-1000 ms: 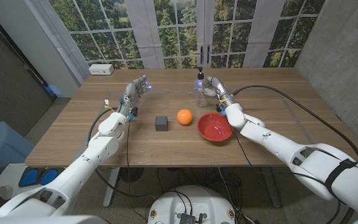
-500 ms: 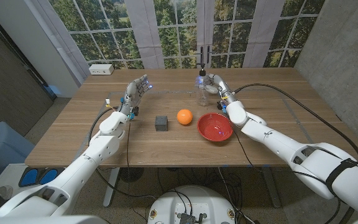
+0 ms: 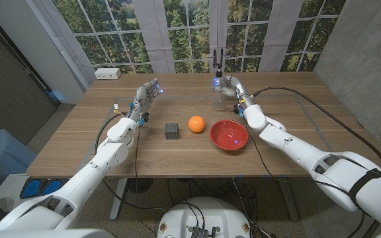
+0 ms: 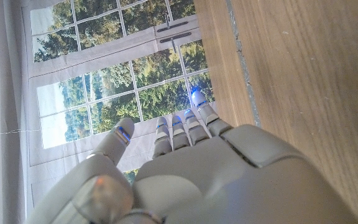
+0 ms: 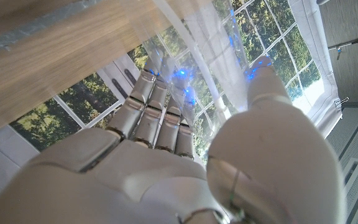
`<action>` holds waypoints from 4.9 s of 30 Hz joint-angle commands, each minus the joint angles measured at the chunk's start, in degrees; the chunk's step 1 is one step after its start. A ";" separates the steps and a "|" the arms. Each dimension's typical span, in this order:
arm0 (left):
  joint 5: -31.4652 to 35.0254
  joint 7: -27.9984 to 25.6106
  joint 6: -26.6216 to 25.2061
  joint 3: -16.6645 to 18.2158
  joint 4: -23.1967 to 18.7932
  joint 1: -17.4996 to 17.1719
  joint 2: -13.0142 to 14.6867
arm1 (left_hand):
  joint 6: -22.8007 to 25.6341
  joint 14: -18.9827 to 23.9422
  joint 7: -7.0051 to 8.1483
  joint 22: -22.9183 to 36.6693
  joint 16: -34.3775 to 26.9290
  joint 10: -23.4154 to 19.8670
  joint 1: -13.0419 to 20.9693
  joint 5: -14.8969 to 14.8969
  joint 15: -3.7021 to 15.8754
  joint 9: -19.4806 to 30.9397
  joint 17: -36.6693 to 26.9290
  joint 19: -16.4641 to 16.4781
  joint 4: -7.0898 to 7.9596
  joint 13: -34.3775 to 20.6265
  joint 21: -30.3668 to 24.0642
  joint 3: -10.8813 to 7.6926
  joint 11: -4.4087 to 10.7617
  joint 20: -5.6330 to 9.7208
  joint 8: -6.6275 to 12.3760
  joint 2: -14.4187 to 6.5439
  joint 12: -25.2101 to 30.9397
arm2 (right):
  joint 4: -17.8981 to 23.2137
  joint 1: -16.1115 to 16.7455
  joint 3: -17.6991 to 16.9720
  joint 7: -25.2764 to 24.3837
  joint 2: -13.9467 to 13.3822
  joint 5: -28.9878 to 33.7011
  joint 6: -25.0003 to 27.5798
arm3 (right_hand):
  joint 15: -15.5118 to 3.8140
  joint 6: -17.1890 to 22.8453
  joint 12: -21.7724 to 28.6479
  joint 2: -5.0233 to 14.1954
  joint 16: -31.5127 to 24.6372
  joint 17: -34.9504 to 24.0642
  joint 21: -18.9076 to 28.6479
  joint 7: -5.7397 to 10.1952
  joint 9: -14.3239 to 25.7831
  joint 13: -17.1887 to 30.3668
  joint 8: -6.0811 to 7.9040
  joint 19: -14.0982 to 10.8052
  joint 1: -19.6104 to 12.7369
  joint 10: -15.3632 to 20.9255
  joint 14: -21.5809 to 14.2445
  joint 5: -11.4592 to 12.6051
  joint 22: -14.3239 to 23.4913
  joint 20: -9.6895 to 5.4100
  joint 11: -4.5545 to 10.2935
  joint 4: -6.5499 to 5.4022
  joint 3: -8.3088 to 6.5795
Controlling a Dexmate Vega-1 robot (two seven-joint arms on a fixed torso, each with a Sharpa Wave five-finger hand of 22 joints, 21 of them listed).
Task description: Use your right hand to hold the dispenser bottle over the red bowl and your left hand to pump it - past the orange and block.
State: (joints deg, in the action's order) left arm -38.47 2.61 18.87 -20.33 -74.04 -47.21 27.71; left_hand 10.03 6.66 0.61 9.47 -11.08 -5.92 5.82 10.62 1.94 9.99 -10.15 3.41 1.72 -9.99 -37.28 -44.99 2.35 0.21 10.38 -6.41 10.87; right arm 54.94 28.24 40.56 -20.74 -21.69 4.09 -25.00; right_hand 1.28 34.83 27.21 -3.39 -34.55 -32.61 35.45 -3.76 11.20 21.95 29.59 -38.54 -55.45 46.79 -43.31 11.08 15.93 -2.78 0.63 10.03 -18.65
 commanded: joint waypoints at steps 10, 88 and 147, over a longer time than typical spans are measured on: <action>0.72 -0.94 -0.15 -0.33 -0.61 0.45 -0.19 | 0.46 0.63 0.10 0.15 0.19 -0.45 -0.75 0.24 0.95 0.21 0.05 0.73 -0.06 -0.25 0.33 -0.67 -0.13 0.09 0.26 -2.61 0.21 | 8.23 4.15 -3.32 -0.51 -4.13 -1.06 4.30 | -14.60 19.98 -0.63 10.33 1.31 -0.37 1.31 13.26 0.09 0.75 -0.53 2.30 -10.92 9.86 -15.37 0.54 -0.03 -7.81 10.43 -1.45 -0.16; -0.16 -2.69 -1.89 0.60 -8.24 -2.79 1.71 | 0.73 1.13 0.27 0.21 0.23 -0.77 -1.36 0.17 0.97 0.22 0.06 1.68 -0.41 -0.25 2.11 -0.98 -0.03 -0.13 0.25 -2.47 0.21 | 24.93 15.99 -13.33 -2.45 -12.85 -6.51 11.62 | -14.58 20.70 -3.60 10.65 6.33 -3.01 7.44 13.93 0.35 2.70 -3.01 6.45 -11.30 9.98 -14.17 1.99 -1.44 -8.24 10.57 -2.38 2.91; -2.15 -2.57 -4.90 1.45 -13.42 -3.25 3.39 | 0.62 1.60 0.21 0.25 0.25 -1.33 -1.98 0.15 0.99 0.22 0.06 2.41 -0.47 -0.27 3.40 -1.11 -0.19 -0.18 0.18 -2.23 0.27 | 41.87 33.77 -22.29 -8.70 -18.44 -3.72 11.83 | -14.22 22.16 -6.04 10.63 11.87 -2.58 12.86 14.94 0.51 3.85 -5.01 7.17 -10.43 11.42 -12.38 3.79 -3.50 -8.28 10.89 -3.69 5.82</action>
State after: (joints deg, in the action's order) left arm -40.76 0.23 14.50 -18.91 -85.84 -50.35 30.51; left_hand 10.34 7.68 0.92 9.46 -11.08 -6.64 4.46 10.62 2.35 9.99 -10.01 5.15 1.23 -9.98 -34.25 -45.79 2.25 -0.10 10.38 -5.65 10.87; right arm 94.43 58.54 20.11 -28.08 -39.63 -0.34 -11.48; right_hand -1.16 36.45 21.50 -4.05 -22.94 -35.04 47.94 -5.00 11.61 25.63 24.93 -32.20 -56.10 47.53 -50.46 14.45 12.49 -2.96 1.32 6.39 -12.95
